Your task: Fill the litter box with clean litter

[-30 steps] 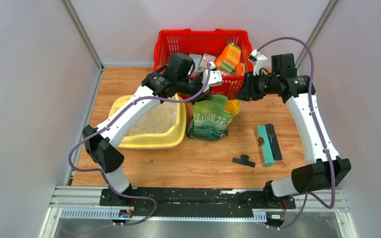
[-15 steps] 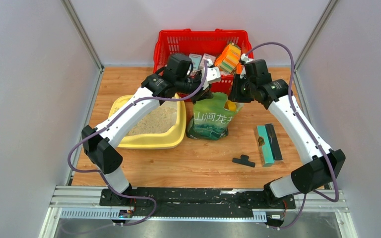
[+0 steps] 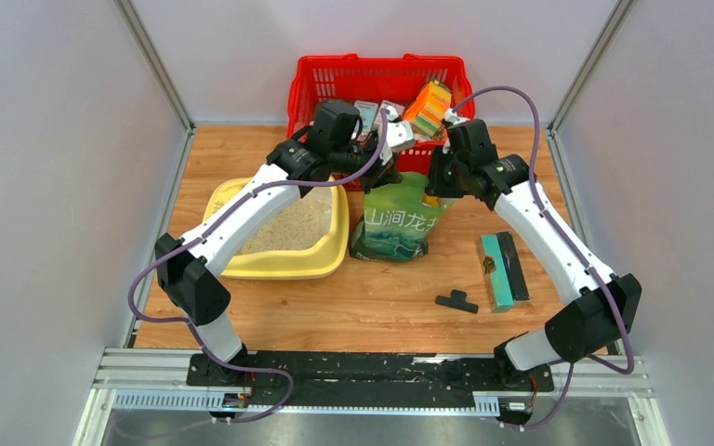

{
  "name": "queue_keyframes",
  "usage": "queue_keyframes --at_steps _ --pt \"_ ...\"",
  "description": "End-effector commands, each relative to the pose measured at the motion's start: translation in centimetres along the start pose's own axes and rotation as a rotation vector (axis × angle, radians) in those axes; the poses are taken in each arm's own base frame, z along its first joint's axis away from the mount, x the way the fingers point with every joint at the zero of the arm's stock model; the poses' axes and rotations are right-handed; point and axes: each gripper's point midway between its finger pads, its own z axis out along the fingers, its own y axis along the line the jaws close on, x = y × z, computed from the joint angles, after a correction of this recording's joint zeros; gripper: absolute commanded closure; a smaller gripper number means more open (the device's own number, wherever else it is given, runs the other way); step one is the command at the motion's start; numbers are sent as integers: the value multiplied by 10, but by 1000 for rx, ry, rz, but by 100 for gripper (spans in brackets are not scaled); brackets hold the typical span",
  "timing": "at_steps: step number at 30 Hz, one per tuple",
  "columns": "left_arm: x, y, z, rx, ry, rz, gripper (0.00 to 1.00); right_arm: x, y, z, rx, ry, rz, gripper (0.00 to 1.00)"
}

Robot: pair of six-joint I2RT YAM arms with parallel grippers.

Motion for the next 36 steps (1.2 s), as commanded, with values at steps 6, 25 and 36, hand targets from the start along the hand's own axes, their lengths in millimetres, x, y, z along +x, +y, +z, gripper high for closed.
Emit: queue_keyframes --at_steps 6,25,36 --pt "-81 -9 -30 -7 -263 176 100 20 -16 38 128 77 -20 100" --pt "-87 -13 -34 8 -271 184 100 86 -14 78 -7 148 122 100" --pt "-87 -11 -35 10 -246 192 100 101 14 89 -286 166 273 100"
